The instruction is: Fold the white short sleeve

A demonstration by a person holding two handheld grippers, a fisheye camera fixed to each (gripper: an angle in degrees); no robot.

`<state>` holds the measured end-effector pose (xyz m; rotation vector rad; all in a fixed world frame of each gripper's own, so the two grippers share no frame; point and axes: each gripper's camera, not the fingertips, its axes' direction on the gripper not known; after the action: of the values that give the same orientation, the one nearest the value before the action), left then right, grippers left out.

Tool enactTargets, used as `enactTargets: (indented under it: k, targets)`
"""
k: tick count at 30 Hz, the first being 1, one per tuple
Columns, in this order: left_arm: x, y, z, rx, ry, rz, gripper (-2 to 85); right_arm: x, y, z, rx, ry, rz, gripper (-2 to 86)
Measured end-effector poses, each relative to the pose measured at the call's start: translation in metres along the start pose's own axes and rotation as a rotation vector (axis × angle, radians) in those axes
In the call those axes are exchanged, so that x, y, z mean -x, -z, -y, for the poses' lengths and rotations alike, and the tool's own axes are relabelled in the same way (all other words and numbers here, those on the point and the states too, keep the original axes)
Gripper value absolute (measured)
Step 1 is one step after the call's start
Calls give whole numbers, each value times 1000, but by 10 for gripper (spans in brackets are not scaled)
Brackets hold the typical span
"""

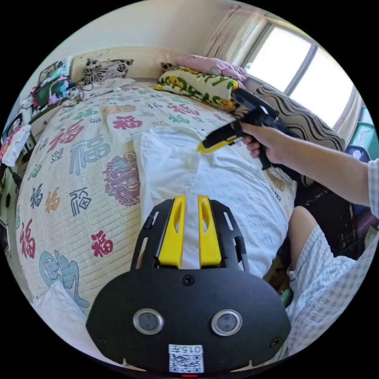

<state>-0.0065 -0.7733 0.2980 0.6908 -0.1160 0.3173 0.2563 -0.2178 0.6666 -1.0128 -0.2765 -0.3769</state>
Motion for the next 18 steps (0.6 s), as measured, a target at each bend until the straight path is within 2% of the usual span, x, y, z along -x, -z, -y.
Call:
enactTargets:
  k: [4, 7, 9, 11, 15, 18]
  targets:
    - [21, -19, -8, -91, 81, 37, 48, -6, 18, 0, -86, 88, -29, 64]
    - [42, -58, -7, -80, 145, -35, 48, 1, 10, 16, -76, 154, -36, 63]
    - [45, -97, -4, -8, 143, -41, 47, -6, -2, 25, -34, 135, -48, 57]
    - [47, -154, -8, 173, 124, -36, 45, -25, -12, 31, 43, 73, -24, 51]
    - [57, -157, -5, 143, 84, -6, 52, -43, 35, 23, -54, 123, 32, 53]
    - [85, -145, 30, 37, 66, 12, 76, -63, 89, 22, -146, 165, -154, 57]
